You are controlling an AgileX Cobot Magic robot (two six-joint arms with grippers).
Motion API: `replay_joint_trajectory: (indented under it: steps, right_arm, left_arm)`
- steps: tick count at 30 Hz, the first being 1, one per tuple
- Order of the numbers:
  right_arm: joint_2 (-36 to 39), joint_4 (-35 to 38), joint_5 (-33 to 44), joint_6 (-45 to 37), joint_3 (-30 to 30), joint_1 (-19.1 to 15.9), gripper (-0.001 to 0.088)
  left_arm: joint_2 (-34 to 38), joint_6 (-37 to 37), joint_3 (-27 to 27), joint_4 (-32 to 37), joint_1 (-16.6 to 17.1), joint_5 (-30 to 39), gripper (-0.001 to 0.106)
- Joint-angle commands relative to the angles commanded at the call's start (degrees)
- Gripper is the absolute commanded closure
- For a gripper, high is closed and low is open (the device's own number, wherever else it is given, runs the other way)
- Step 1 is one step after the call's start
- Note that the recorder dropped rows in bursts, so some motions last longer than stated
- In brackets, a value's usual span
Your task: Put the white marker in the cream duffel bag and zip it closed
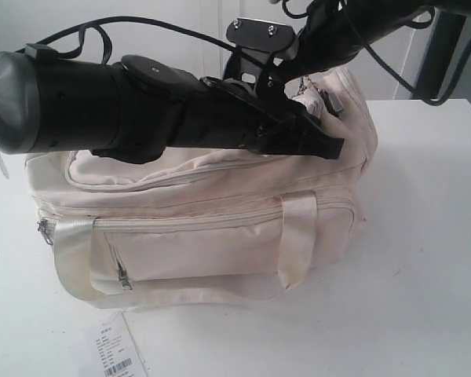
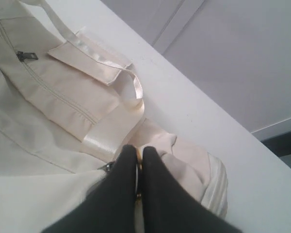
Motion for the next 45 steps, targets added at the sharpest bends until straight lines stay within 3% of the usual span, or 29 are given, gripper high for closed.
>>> replay_joint_trajectory:
  steps: [34,37,43,45]
  right_arm:
    - [4.9,-2.7,-5.1,0.1,-4.0,-1.7,0.0855]
    - [4.9,-2.7,-5.0,0.1,-4.0,-1.7,0.0743]
    - [4.9,-2.7,-2.8,0.1,-4.0,-1.7,0.0419]
    - [4.5,-2.7,-0.4,0.1,-4.0,-1.7,0.0412]
  left_arm:
    - [0.0,0.0,0.0,0.0,0.0,0.0,0.104]
    - [0.0,0.0,0.0,0.0,0.0,-1.1,0.091]
    - [0.0,0.0,0.0,0.0,0.0,-3.5,0.048]
    - [0.0,0.0,0.0,0.0,0.0,-4.0,0.046]
